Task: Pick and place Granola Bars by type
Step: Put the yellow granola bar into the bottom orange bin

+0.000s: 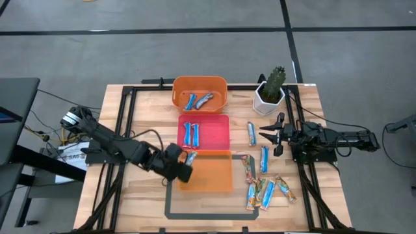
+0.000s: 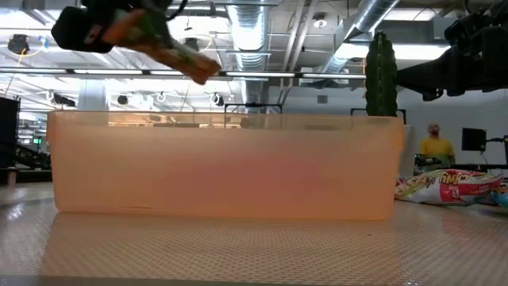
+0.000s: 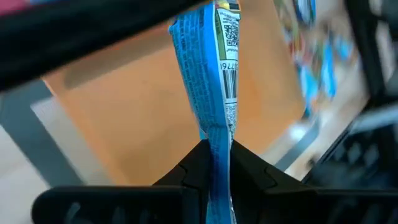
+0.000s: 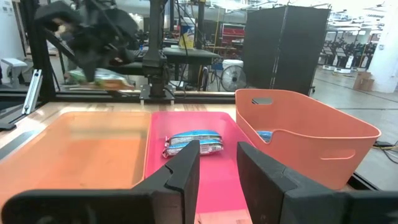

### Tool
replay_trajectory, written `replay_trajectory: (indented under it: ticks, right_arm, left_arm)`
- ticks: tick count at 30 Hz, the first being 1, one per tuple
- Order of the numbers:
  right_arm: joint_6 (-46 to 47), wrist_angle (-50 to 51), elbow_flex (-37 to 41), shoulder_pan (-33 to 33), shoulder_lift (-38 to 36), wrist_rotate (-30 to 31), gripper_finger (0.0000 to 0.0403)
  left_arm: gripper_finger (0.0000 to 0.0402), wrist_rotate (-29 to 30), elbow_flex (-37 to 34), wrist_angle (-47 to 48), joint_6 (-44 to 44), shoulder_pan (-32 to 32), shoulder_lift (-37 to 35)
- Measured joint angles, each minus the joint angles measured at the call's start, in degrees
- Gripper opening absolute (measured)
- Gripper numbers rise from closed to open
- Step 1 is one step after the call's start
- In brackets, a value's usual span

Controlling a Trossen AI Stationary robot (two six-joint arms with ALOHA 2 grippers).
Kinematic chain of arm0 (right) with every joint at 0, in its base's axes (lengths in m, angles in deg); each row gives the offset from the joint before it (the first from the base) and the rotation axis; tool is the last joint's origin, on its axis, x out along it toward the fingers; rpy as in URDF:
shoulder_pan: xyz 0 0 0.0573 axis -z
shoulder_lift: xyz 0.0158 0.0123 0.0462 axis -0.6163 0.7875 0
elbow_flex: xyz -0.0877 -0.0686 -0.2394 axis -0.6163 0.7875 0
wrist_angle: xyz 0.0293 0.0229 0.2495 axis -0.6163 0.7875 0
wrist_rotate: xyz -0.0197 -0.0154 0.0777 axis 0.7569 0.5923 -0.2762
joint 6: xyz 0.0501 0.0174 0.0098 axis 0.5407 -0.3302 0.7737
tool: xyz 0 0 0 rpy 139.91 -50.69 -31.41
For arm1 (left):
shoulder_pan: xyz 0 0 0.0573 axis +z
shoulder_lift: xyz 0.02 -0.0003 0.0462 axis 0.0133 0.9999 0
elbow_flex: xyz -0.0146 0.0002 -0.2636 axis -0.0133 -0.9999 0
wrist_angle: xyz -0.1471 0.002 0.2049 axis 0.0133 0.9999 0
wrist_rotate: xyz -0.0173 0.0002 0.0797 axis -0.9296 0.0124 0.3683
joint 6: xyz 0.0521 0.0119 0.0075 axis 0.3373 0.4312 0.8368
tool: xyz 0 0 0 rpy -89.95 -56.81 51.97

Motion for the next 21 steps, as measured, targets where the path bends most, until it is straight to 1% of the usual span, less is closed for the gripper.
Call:
replay_trajectory:
  ticks: [3,10,13,16,18,21]
  right_arm:
    - [0.0,0.0,0.0,0.0,0.0,0.0,0.0102]
    - [0.0,0.0,0.0,0.0,0.0,0.0,0.0102]
    - [0.0,0.1,0.0,0.0,0.0,0.0,0.0102]
    - [0.0,0.0,0.0,0.0,0.0,0.0,0.0102]
    - [0.0,0.0,0.0,0.0,-0.1,0.0,0.0102]
    - [0.0,0.2,0.0,0.0,0.1,0.0,0.0102]
  left_arm:
    - [0.0038,0.0,0.0,-0.4,-7.4,2.3,0.0]
    - [0.0038,0.0,0.1,-0.4,-16.5,5.2,1.5]
    - [0.0038,-0.2,0.1,-0.7,-19.5,5.2,2.6]
    - [0.0038,-1.7,0.0,-0.7,-22.0,4.7,4.2]
    - [0.0038,-2.4,0.0,-2.4,-23.5,4.4,5.7]
    - [0.0038,-3.9,0.0,-2.6,-24.2,4.1,8.2]
